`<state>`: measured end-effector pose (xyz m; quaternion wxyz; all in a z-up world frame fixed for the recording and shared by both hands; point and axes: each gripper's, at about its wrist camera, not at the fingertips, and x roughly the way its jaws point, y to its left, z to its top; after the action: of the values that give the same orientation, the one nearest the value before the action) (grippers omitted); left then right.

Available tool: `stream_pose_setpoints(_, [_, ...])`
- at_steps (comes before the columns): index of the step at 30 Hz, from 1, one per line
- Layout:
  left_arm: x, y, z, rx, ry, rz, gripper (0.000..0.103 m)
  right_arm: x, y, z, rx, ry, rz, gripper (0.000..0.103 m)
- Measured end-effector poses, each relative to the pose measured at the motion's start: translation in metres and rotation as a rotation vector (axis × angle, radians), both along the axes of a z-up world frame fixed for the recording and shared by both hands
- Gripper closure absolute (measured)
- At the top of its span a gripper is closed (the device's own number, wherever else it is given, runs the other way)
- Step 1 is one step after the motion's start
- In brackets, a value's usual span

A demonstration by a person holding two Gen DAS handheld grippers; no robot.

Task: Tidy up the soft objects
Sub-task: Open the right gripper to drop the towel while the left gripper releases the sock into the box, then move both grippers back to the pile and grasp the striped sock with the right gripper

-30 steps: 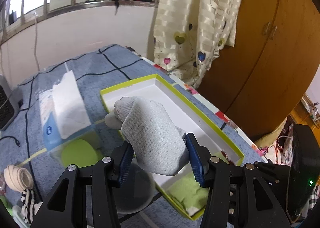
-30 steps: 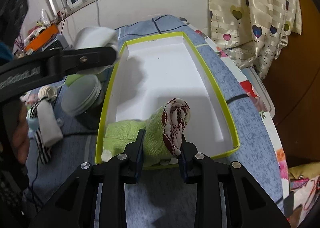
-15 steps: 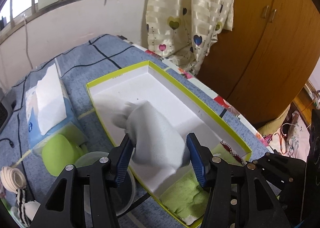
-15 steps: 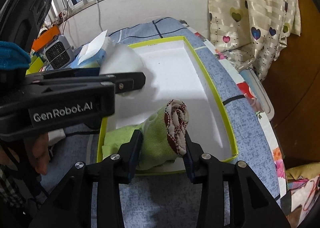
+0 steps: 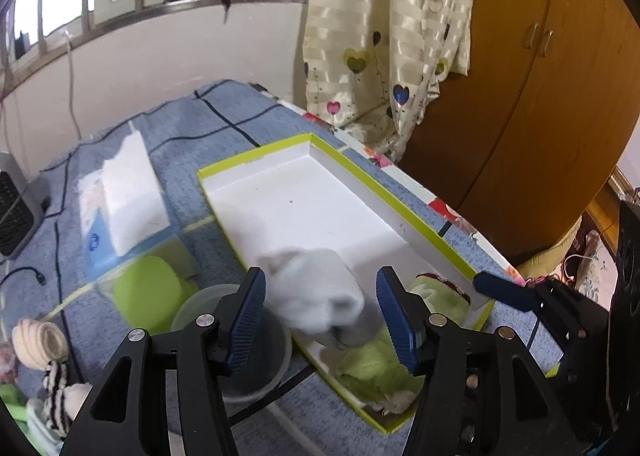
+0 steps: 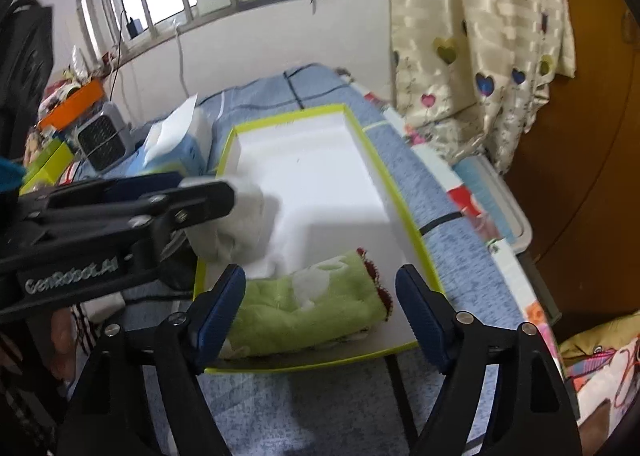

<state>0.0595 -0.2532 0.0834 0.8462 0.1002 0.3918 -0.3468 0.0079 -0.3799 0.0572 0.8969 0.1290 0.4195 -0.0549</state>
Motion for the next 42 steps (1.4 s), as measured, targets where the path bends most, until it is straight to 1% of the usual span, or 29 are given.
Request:
stream_pose_setpoints(4, [-0.009,0.013,0.008,-0.012,-0.025,0.025,0.042,-0.002,0.004,0.006,-0.012,-0.016,-0.005,0.025])
stream_pose_setpoints(9, [-0.022,0.035,0.013,-0.023,-0.042,0.070,0.041,-0.006,0.012,0.013,-0.008,-0.041,-0.005,0.025])
stream_pose_setpoints(16, [-0.042,0.065,0.018,-0.005,-0.096,0.139,0.040,-0.012,0.029,0.019,-0.007,-0.070,0.015,0.025])
stream_pose_setpoints(22, [-0.057,0.089,0.023,-0.009,-0.130,0.184,0.040,-0.015,0.043,0.022,-0.007,-0.086,0.032,0.024])
stream_pose_setpoints(33, [-0.074,0.130,0.025,-0.037,-0.146,0.270,0.039,-0.016,0.069,0.019,-0.015,-0.071,0.089,0.025])
stream_pose_setpoints(42, [-0.079,0.170,0.016,-0.040,-0.124,0.344,0.039,-0.016,0.099,0.020,-0.007,-0.081,0.151,0.025])
